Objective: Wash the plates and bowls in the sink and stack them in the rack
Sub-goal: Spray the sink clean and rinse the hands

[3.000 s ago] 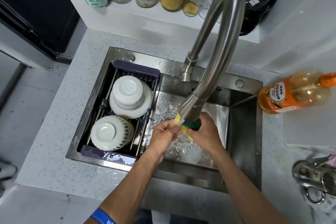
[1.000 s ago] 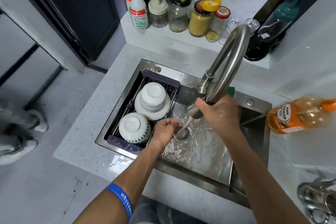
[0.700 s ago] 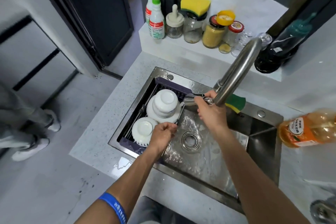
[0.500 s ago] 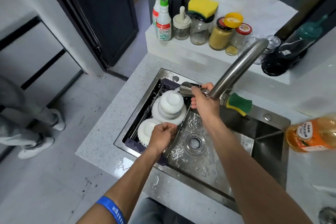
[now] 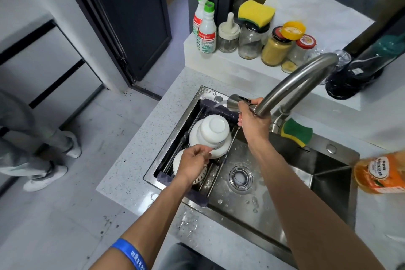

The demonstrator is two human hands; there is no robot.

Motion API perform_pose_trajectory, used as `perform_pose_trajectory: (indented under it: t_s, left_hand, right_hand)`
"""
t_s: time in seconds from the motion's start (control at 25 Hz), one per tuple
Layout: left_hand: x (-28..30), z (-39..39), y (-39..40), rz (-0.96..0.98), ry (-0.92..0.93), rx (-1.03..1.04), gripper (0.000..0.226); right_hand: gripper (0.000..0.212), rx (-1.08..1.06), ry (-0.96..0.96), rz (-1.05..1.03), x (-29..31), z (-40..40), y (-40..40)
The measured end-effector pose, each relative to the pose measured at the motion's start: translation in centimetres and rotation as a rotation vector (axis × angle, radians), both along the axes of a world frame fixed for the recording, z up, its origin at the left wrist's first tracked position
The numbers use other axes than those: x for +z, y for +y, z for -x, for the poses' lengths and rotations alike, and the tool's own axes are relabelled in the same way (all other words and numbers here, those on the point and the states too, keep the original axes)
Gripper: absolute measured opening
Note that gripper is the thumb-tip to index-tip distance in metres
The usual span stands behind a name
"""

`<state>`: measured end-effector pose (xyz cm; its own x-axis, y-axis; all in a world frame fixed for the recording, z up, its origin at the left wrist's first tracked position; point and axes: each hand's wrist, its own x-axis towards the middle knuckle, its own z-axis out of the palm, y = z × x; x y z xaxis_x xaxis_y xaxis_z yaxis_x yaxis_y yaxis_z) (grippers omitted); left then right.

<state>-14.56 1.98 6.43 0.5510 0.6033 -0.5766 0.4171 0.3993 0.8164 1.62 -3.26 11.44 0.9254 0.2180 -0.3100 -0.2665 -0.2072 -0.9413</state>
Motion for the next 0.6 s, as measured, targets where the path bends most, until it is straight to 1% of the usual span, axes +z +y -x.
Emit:
perform_pose_trajectory:
  t_s: [0.16, 0.32, 0.44, 0.6]
  left_hand:
    - [-0.1, 0.1, -0.1, -0.016, 0.003, -0.026, 0.018]
    - [-0.4, 0.0, -0.1, -0.008, 0.003, -0.031, 0.017]
    - [-0.6, -0.3, -0.5, -0.008, 0.016, -0.037, 0.016]
    - [-0.9, -0.9, -1.6, 0.02, 0.016, -0.055, 0.016]
  right_hand:
    - [0.019, 0.033, -0.035, 0.038, 0.0, -0.3, -0.4]
    - [0.023, 0.114, -0.19, 0.143, -0.3, -0.4, -2.6]
    - [0.023, 0.115, -0.221, 0.18, -0.6, -0.4, -4.4]
    - [0.029, 0.08, -0.277, 0.196, -1.0, -0.6, -8.2]
